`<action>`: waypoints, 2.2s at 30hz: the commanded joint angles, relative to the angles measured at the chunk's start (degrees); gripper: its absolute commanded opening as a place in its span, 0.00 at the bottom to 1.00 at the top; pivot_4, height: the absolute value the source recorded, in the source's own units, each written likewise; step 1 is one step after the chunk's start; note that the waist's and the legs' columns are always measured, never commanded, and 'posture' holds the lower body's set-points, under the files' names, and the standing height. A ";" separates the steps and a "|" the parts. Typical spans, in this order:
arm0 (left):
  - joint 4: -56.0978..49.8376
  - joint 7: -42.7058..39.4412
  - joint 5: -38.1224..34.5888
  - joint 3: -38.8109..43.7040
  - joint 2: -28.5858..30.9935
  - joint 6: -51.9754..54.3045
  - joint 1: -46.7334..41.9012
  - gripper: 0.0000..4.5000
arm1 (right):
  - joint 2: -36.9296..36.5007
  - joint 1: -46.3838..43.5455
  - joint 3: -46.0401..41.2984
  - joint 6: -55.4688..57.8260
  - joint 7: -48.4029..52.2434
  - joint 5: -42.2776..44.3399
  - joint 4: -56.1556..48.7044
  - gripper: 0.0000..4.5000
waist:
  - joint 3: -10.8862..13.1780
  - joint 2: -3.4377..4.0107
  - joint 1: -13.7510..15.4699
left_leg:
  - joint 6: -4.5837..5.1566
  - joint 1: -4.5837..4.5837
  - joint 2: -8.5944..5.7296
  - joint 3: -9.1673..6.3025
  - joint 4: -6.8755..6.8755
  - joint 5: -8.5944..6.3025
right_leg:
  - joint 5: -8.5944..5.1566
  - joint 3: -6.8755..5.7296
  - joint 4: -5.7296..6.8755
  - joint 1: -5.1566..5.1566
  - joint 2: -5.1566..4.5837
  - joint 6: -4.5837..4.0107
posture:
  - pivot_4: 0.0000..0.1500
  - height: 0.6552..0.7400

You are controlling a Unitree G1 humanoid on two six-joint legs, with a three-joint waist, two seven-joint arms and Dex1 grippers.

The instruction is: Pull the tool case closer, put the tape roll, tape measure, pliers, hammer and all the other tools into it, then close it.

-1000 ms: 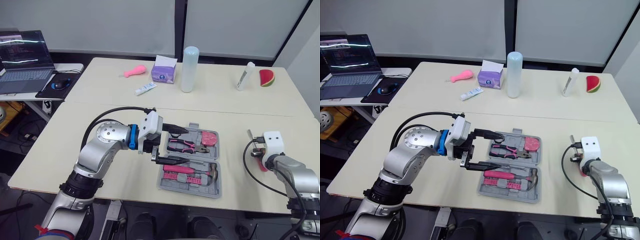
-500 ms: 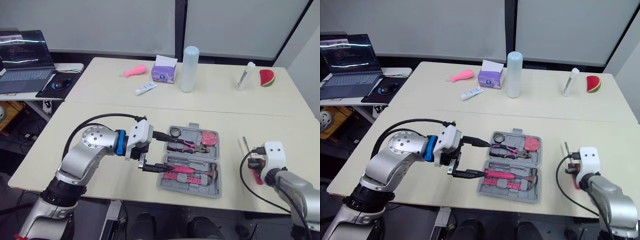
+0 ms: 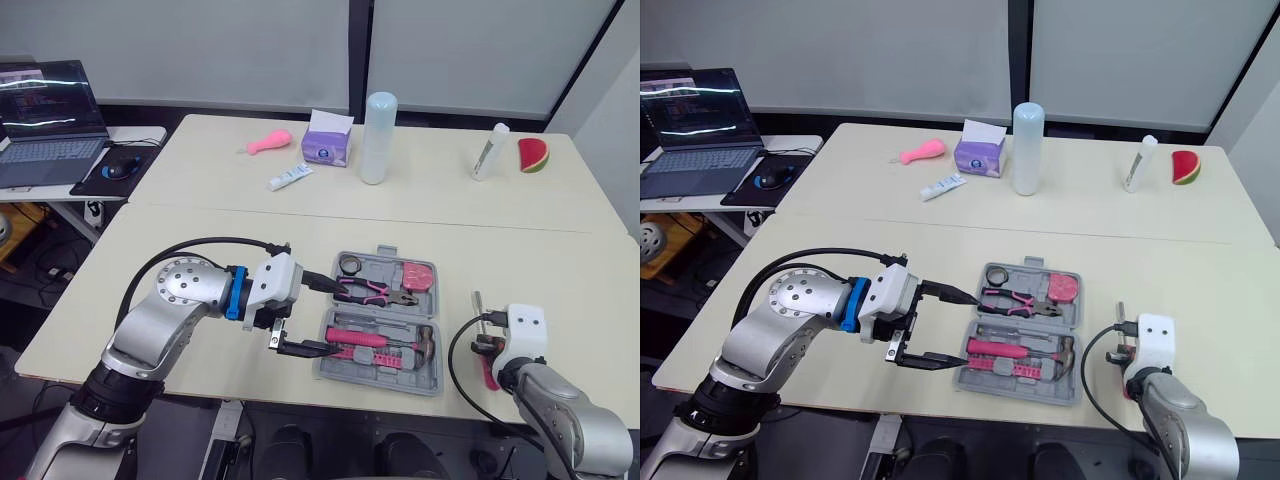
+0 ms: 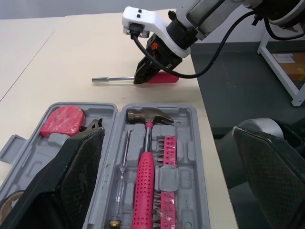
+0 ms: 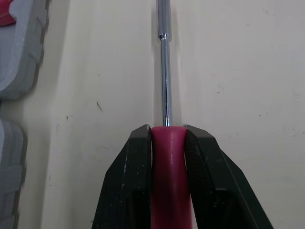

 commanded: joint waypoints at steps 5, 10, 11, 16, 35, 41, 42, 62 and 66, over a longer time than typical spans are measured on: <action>-1.85 0.55 0.12 0.28 -0.07 -0.97 0.44 1.00 | 2.49 -0.32 -1.17 -2.52 -0.84 -0.09 0.28 0.24 | 0.00 0.01 -0.03 | 0.01 0.00 0.01 0.00 0.00 0.00 | 0.00 0.01 0.01 -0.01 0.00 0.00 | 1.00 0.72; -1.54 0.98 0.25 0.81 0.03 -1.77 1.28 1.00 | 3.40 -0.93 -4.48 -0.37 0.60 2.13 -4.35 0.50 | 0.02 0.02 -0.01 | 0.01 0.00 0.01 -0.01 -0.01 -0.01 | 0.00 0.00 0.01 -0.02 0.00 0.00 | 1.00 0.72; -1.48 1.11 0.25 1.00 0.09 -1.90 1.46 1.00 | 3.00 -1.39 -5.25 0.67 1.75 3.38 -6.49 0.56 | 0.02 0.04 0.00 | 0.01 0.00 0.01 -0.01 -0.01 -0.01 | 0.00 0.01 0.01 -0.02 0.00 0.00 | 1.00 0.72; -1.65 1.69 0.26 1.60 0.51 -2.66 2.86 1.00 | -8.64 -2.66 -7.28 4.97 12.68 10.39 -13.94 0.65 | 0.04 0.06 -0.04 | 0.02 -0.05 0.00 0.01 0.00 -0.01 | 0.00 0.02 0.02 -0.06 0.01 0.00 | 1.00 0.72; -3.47 3.32 0.65 0.36 -0.33 -2.82 3.62 1.00 | -67.14 -23.84 35.25 -86.37 71.26 -27.10 23.56 0.65 | 0.61 0.06 0.01 | 0.23 -0.02 0.02 -0.12 0.26 -0.12 | 0.00 -0.03 -0.10 0.10 0.00 0.00 | 1.00 0.72; -4.44 3.72 1.01 -0.89 -1.23 -2.65 3.61 1.00 | -60.22 -33.23 43.21 -100.08 76.03 -36.14 33.97 0.65 | 0.63 0.03 -0.09 | 0.06 -0.03 0.04 -0.13 0.33 -0.02 | 0.00 -0.06 -0.08 0.14 -0.01 -0.01 | 1.00 0.72; -4.62 3.83 1.07 -1.13 -1.40 -2.65 3.66 1.00 | -59.50 -33.93 43.83 -101.25 76.59 -36.72 34.96 0.65 | 0.63 0.04 -0.07 | 0.05 -0.02 0.04 -0.12 0.33 -0.02 | 0.00 -0.06 -0.07 0.14 -0.01 -0.01 | 1.00 0.72; -5.51 5.58 2.28 -2.43 -2.71 -3.31 5.08 1.00 | -52.15 -38.15 47.13 -111.74 72.14 -47.67 49.16 0.46 | 0.63 0.04 0.02 | 0.04 0.00 0.04 -0.13 0.38 -0.01 | 0.01 -0.10 -0.01 0.18 -0.03 -0.01 | 1.00 0.72; -5.59 6.01 2.52 -2.50 -3.18 -3.34 5.46 1.00 | -51.87 -37.25 46.97 -111.08 71.10 -48.16 49.04 0.27 | 0.62 0.03 0.03 | 0.04 0.01 0.03 -0.14 0.39 -0.01 | 0.01 -0.11 -0.02 0.22 -0.04 -0.01 | 1.00 0.72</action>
